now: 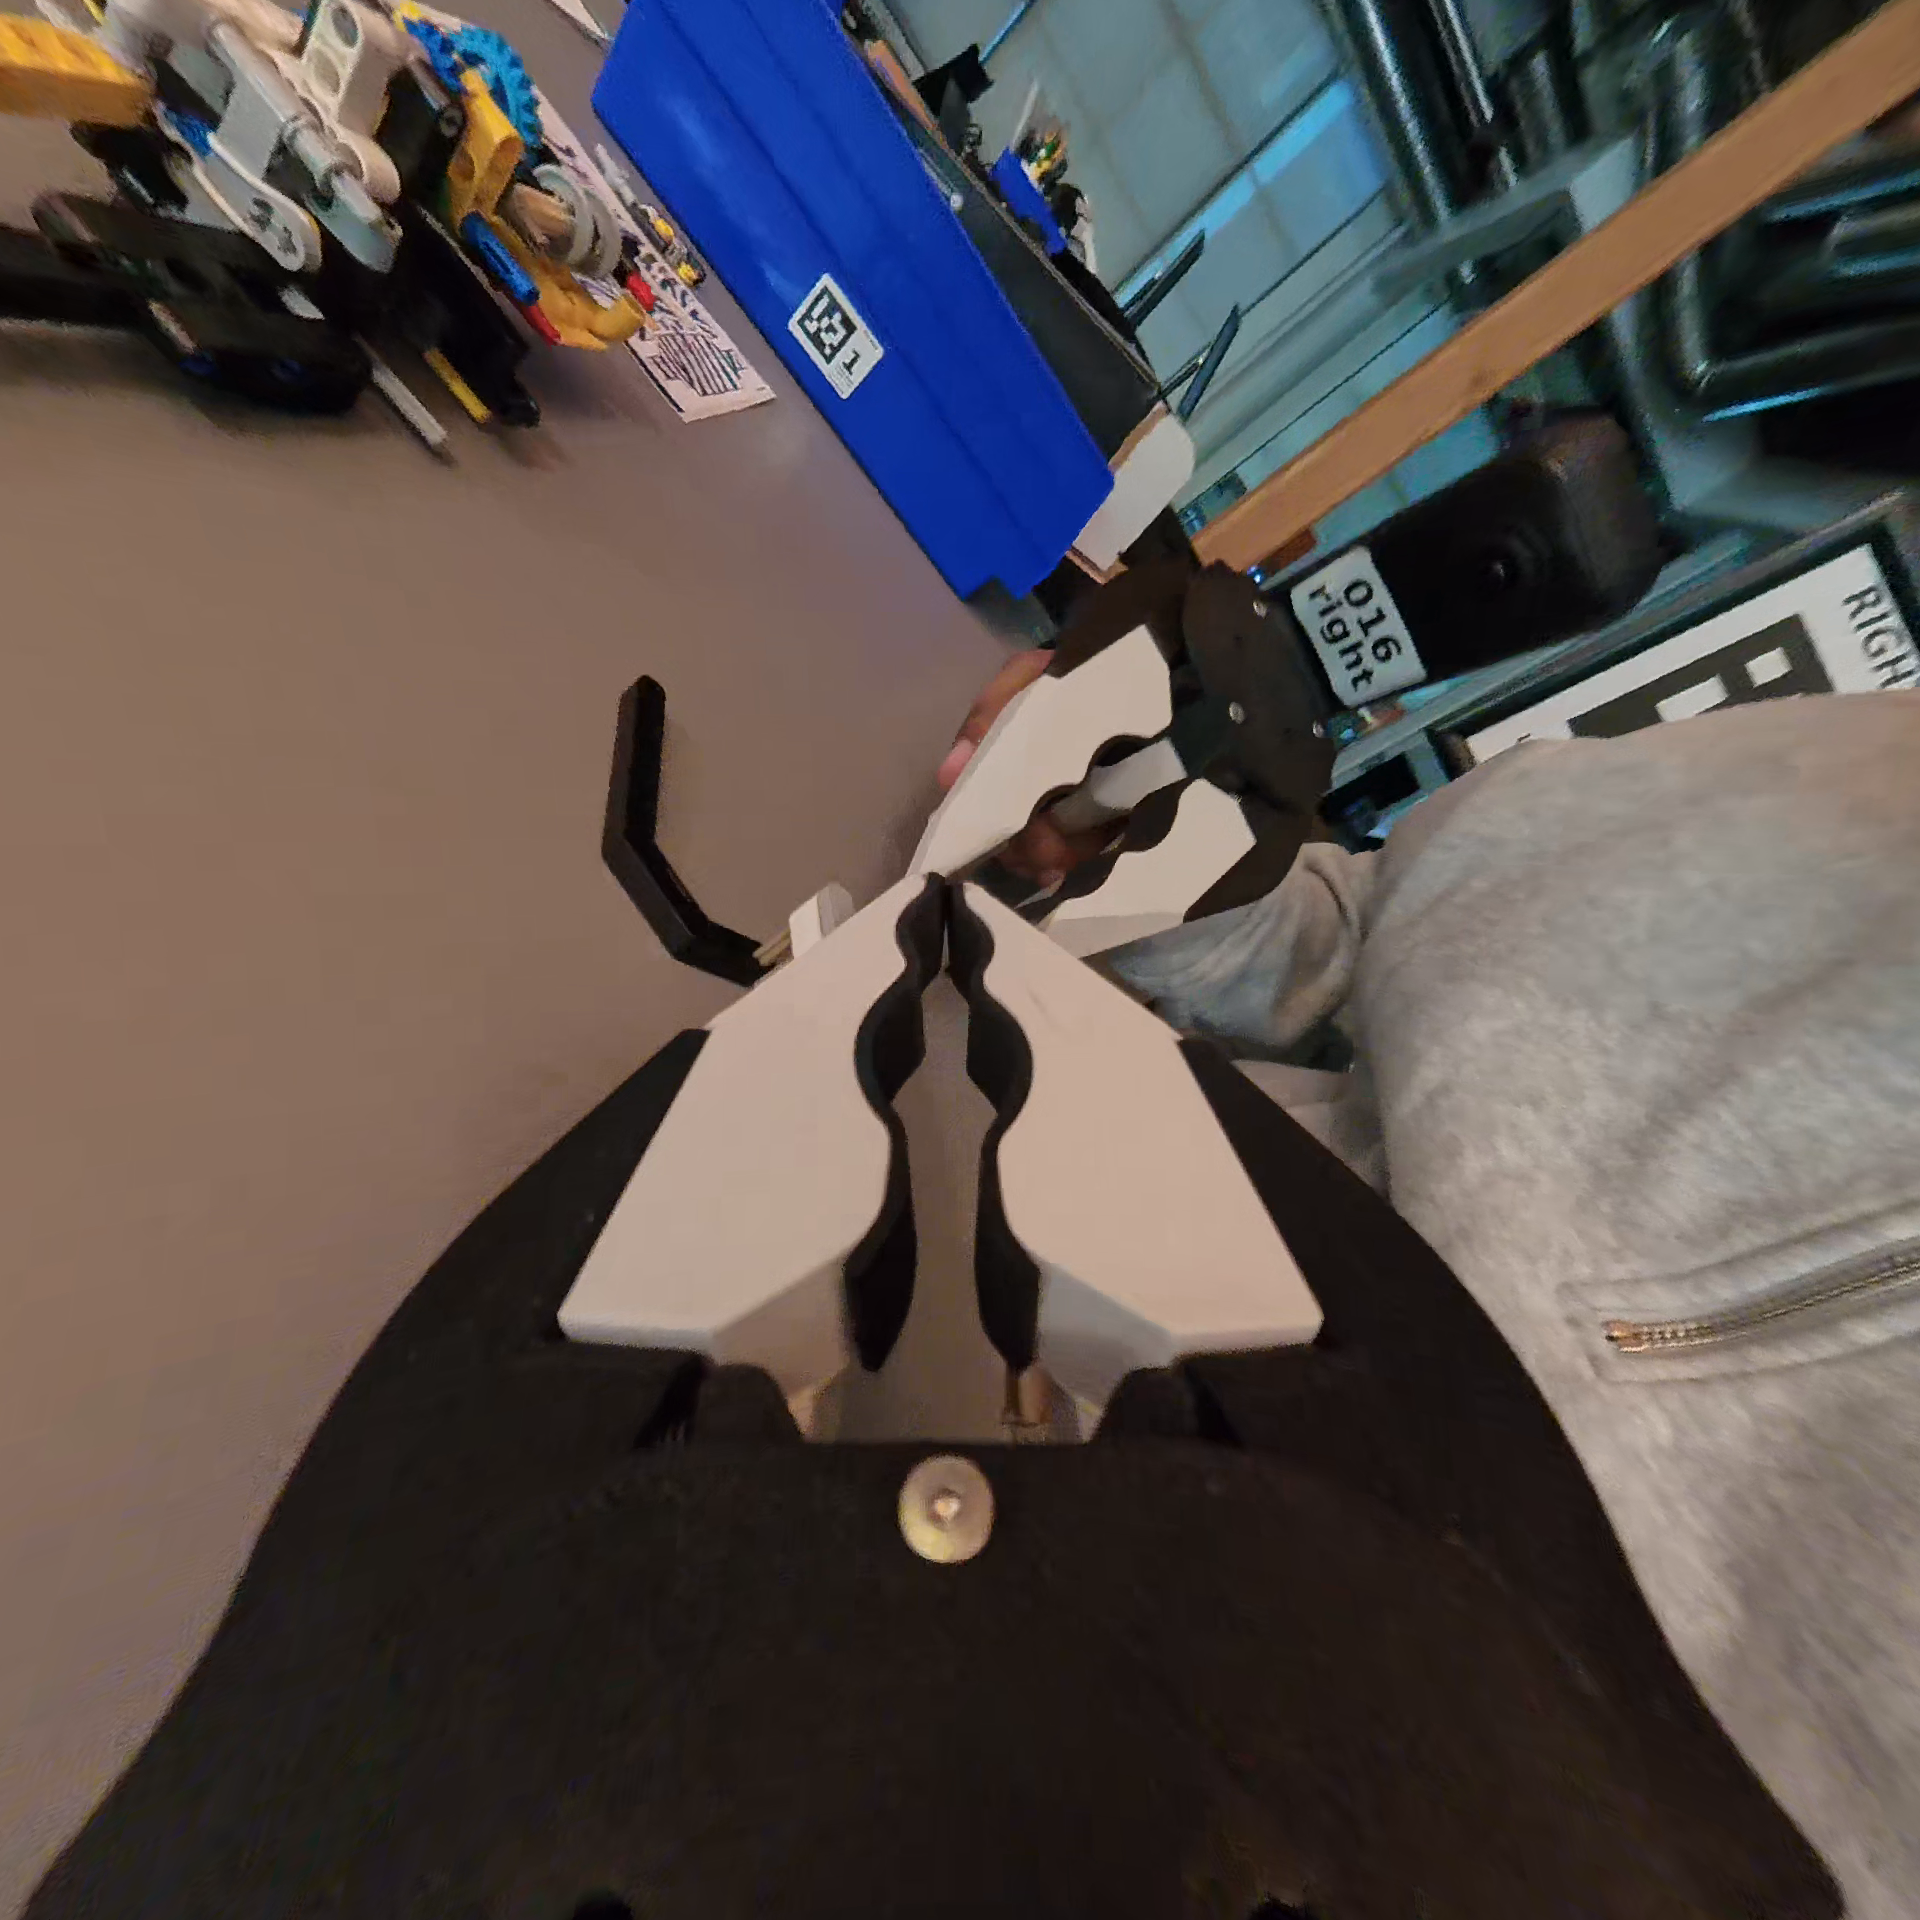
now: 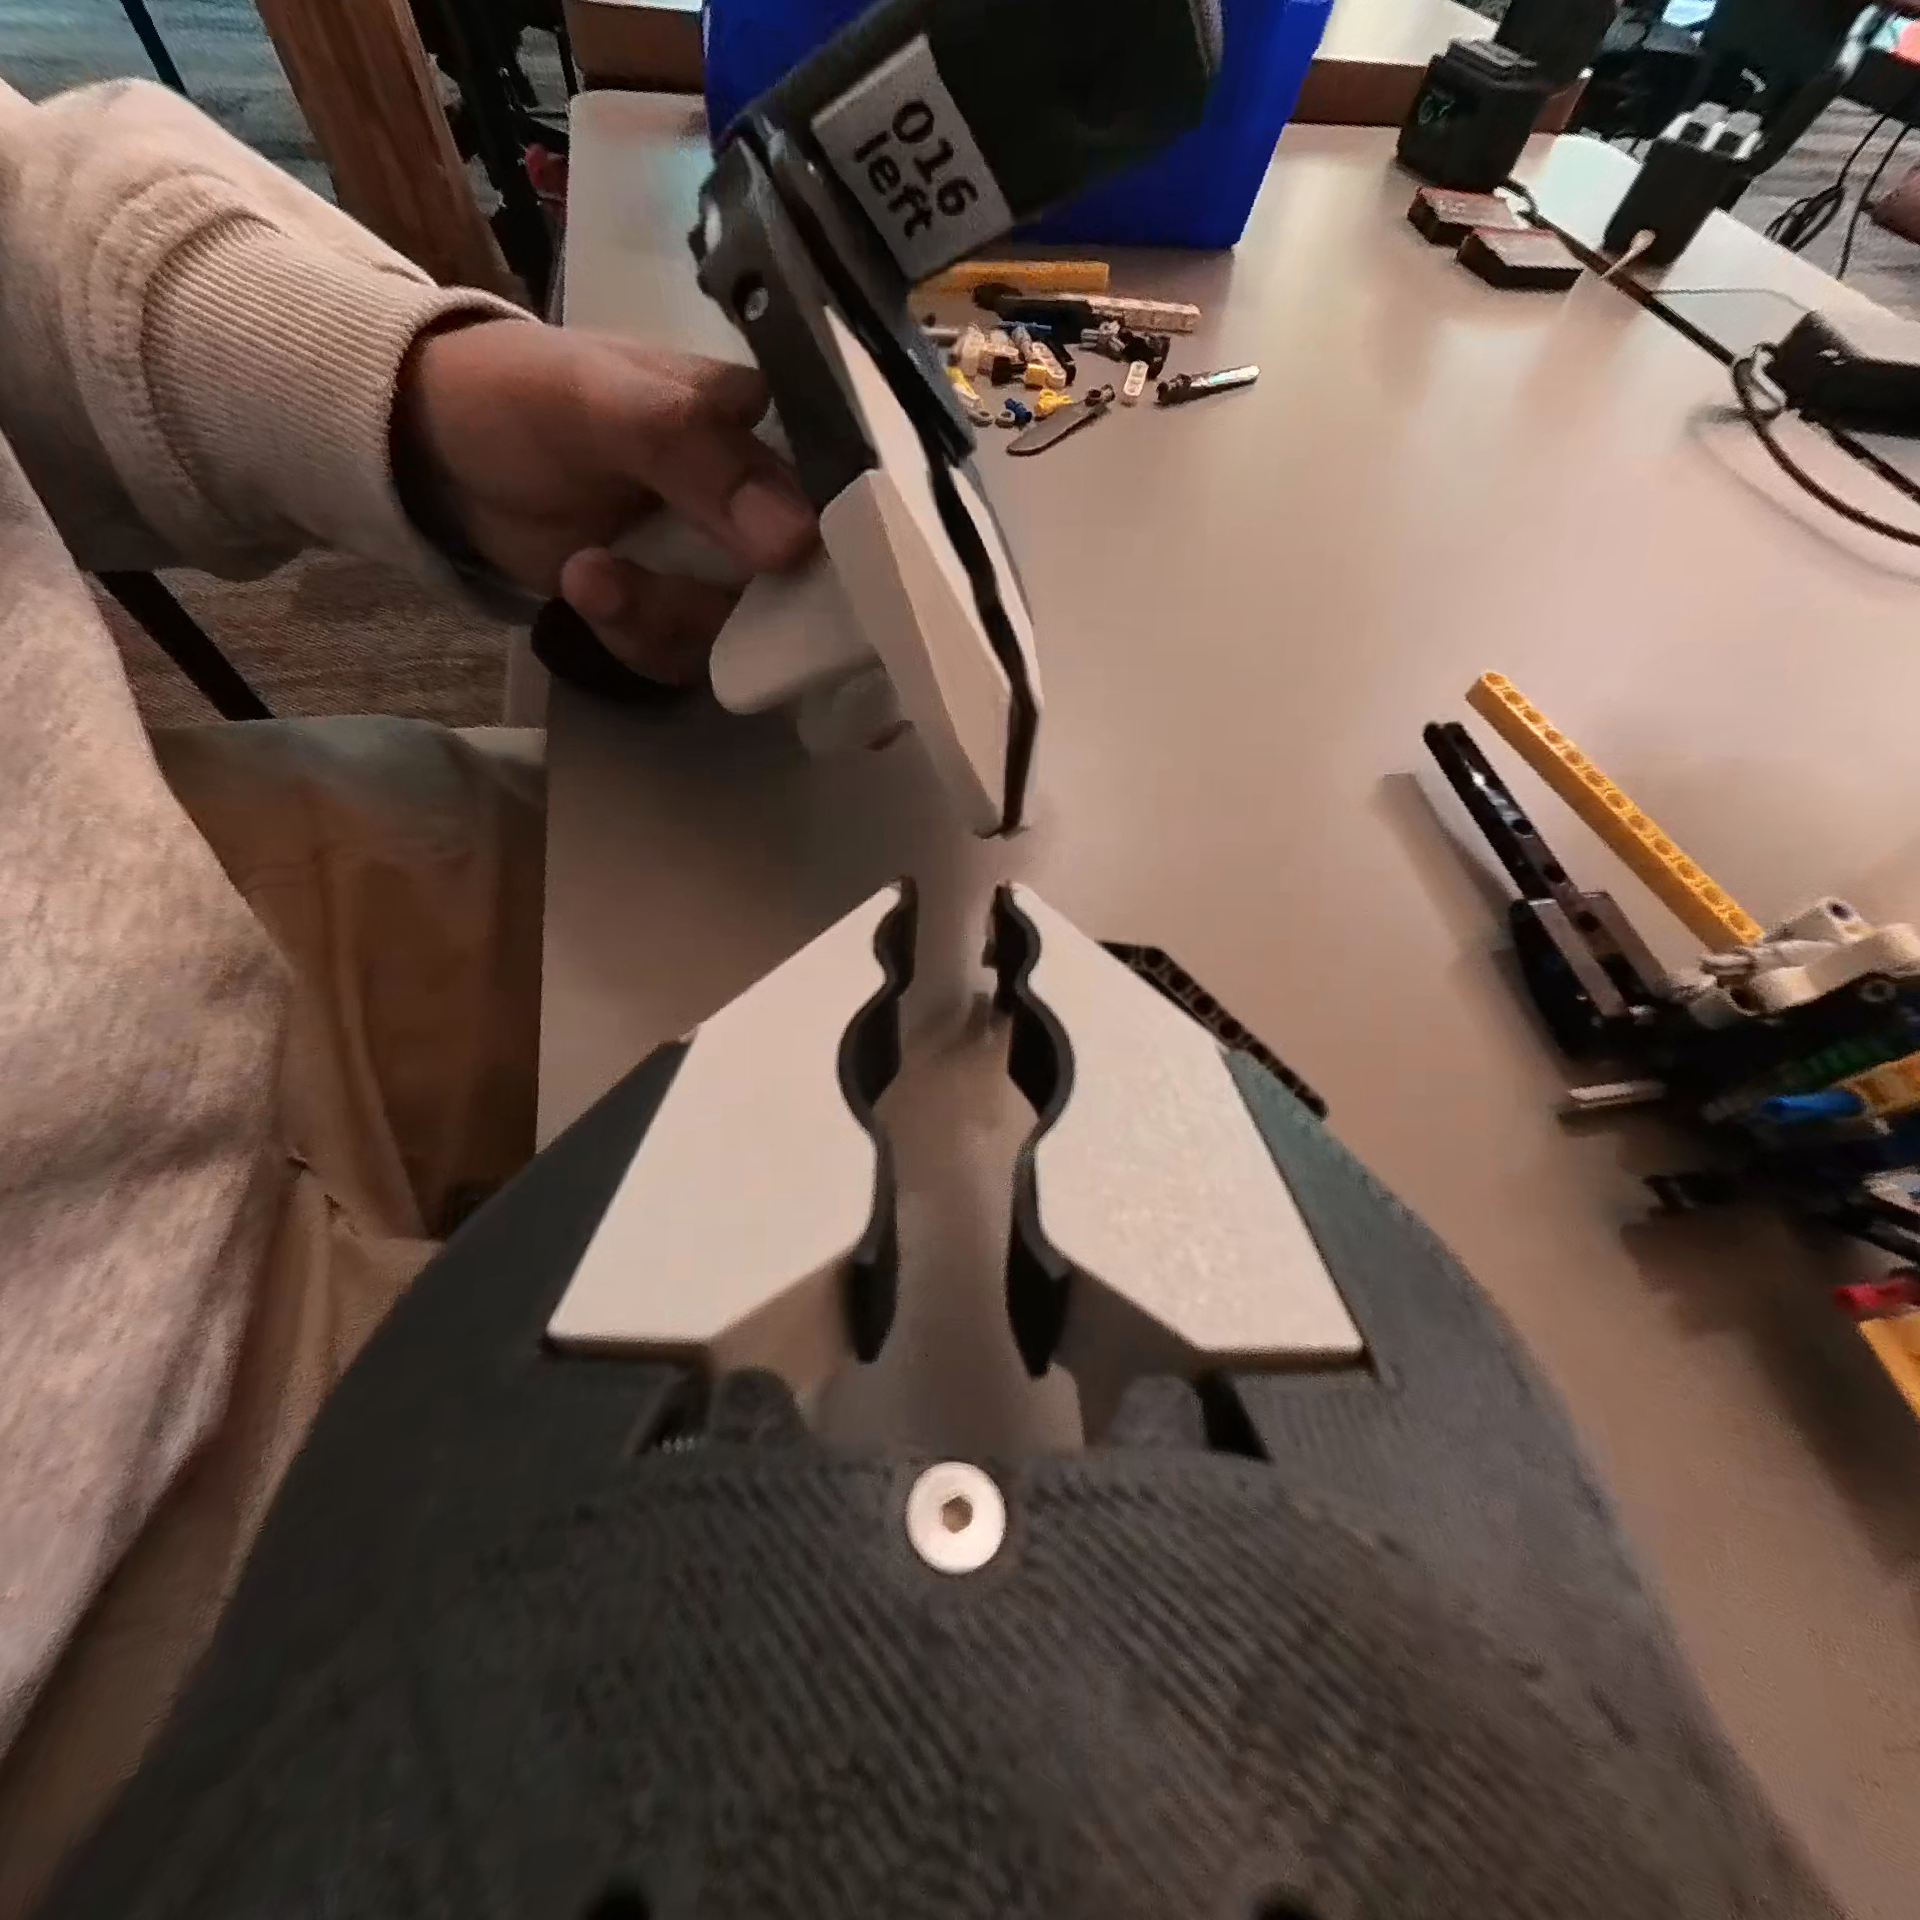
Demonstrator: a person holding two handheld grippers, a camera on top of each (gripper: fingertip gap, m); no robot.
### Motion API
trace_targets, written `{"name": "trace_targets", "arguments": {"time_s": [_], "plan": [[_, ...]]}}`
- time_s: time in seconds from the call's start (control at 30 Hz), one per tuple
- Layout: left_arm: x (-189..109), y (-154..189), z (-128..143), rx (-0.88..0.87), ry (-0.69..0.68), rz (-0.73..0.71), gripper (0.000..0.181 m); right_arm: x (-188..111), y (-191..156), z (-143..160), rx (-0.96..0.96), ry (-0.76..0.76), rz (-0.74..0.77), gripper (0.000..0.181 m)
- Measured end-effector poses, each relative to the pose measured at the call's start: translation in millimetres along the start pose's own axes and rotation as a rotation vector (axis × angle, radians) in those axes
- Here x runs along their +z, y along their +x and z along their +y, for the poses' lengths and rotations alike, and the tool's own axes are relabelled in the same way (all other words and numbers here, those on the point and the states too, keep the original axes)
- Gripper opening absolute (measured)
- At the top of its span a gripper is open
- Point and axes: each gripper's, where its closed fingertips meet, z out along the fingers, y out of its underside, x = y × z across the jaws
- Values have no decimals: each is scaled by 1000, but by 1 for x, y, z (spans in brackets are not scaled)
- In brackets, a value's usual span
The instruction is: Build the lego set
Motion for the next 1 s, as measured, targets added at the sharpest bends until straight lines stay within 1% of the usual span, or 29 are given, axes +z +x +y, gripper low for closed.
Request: {"name": "trace_targets", "arguments": {"time_s": [0.07, 0.2, 0.27, 0.33, 0.43, 0.5, 0.57, 0.63, 0.7, 0.77, 0.83, 0.87, 0.93, 1.0], "plan": [[-1, -3, 0, -22, -5, -14, 0, 3, 0, 4, -24, -32, 16, 14], [-12, -15, -5, 20, 6, -104, 0, 2, 9, 15, -114, -101, 77, 17], [-13, -20, -4, 71, -11, -160, 13, 0, 13, 19, -139, -119, 95, 18], [-9, -21, 3, 137, -63, -201, 24, -1, 17, 23, -140, -128, 104, 19], [1, -25, 14, 211, -145, -287, 28, -3, 21, 24, -112, -121, 105, 20], [6, -29, 16, 245, -167, -340, 28, -4, 22, 22, -97, -108, 106, 20], [8, -34, 19, 246, -192, -382, 16, -5, 22, 21, -95, -101, 105, 23], [7, -38, 18, 216, -180, -398, 6, -5, 21, 20, -105, -94, 100, 25], [4, -35, 14, 131, -138, -328, 6, -6, 17, 18, -139, -79, 90, 32], [2, -26, 11, -35, -87, -181, 5, -8, 13, 14, -212, -55, 86, 38], [-2, -15, 3, -209, -30, -23, 5, -11, 9, 7, -322, -30, 89, 43], [-5, -12, 0, -270, -14, 33, 4, -13, 7, 1, -379, -9, 95, 45], [-9, -9, 1, -304, -35, 72, 4, -16, 1, -12, -469, 38, 77, 45], [-10, -5, 8, -277, -96, 78, 4, -17, -6, -18, -511, 63, 22, 44]]}}
